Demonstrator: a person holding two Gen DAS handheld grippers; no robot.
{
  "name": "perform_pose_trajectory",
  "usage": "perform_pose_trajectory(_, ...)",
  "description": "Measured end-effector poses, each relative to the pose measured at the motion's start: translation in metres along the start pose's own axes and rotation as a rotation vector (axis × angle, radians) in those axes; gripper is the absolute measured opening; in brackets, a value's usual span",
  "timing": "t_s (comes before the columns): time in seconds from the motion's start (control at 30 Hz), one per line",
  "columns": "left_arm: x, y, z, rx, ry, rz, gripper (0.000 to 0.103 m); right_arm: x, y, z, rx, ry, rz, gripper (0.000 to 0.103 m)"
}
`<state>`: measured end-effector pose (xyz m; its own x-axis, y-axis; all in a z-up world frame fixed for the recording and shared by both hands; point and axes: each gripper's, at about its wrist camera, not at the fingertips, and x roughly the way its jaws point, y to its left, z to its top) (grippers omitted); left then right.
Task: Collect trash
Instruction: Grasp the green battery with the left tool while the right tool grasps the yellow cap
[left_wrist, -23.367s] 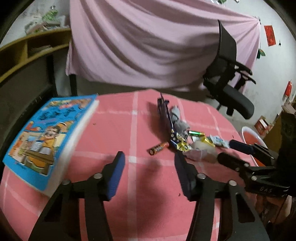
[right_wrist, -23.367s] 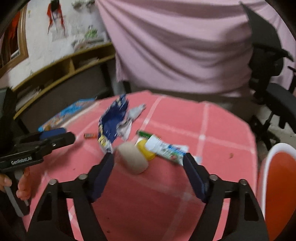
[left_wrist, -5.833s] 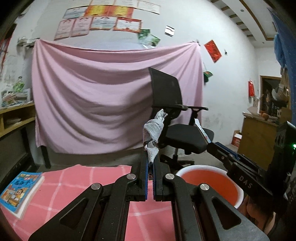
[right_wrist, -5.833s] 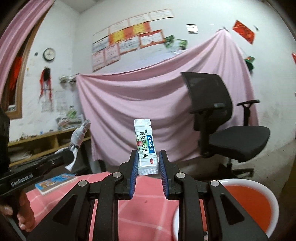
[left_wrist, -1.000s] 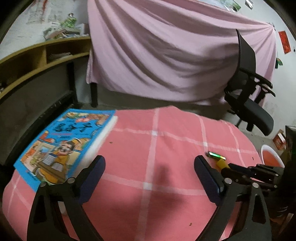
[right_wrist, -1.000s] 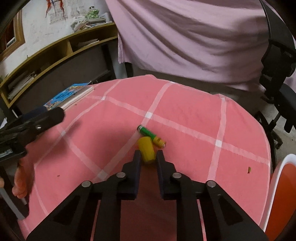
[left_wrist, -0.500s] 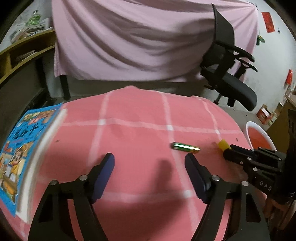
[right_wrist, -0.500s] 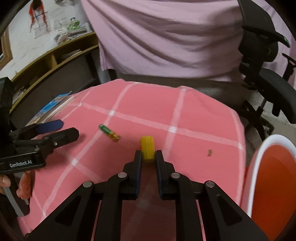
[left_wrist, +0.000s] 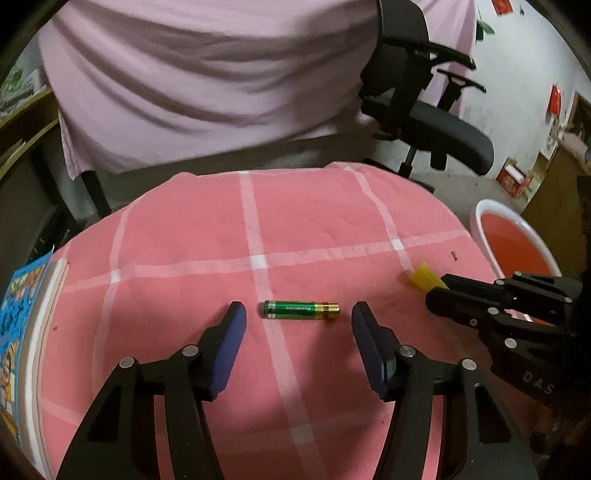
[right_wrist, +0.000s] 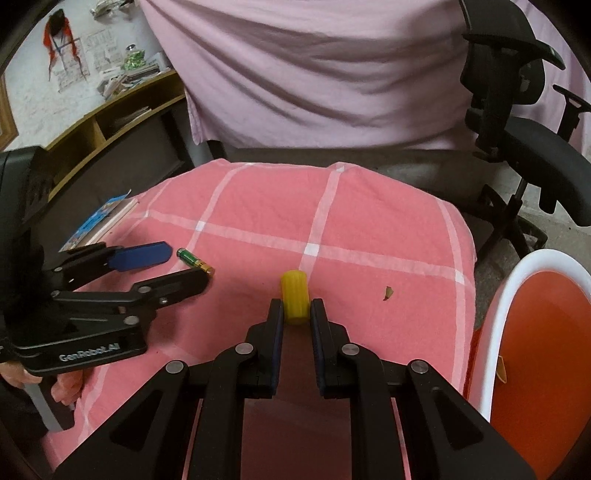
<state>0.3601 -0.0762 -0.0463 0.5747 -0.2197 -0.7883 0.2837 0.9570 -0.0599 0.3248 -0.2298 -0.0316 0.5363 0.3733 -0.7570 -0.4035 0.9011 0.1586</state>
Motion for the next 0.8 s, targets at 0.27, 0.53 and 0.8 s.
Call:
perform_pose_trajectory(0.27, 0.005, -0.007, -0.003, 0.010, -0.004, 0.033, 0.038, 0.004, 0.004, 0.001, -0.021, 0.022, 0.007, 0.013)
perform_pose_trajectory(0.53, -0.015, 0.000, -0.012, -0.045, -0.075, 0.045, 0.038, -0.006, 0.009, -0.002, -0.053, -0.036, -0.007, 0.012)
perform_pose_trajectory(0.8, -0.054, 0.011, -0.021, -0.111, -0.263, 0.044, 0.038, -0.036, 0.018, -0.009, -0.095, -0.213, -0.073, 0.012)
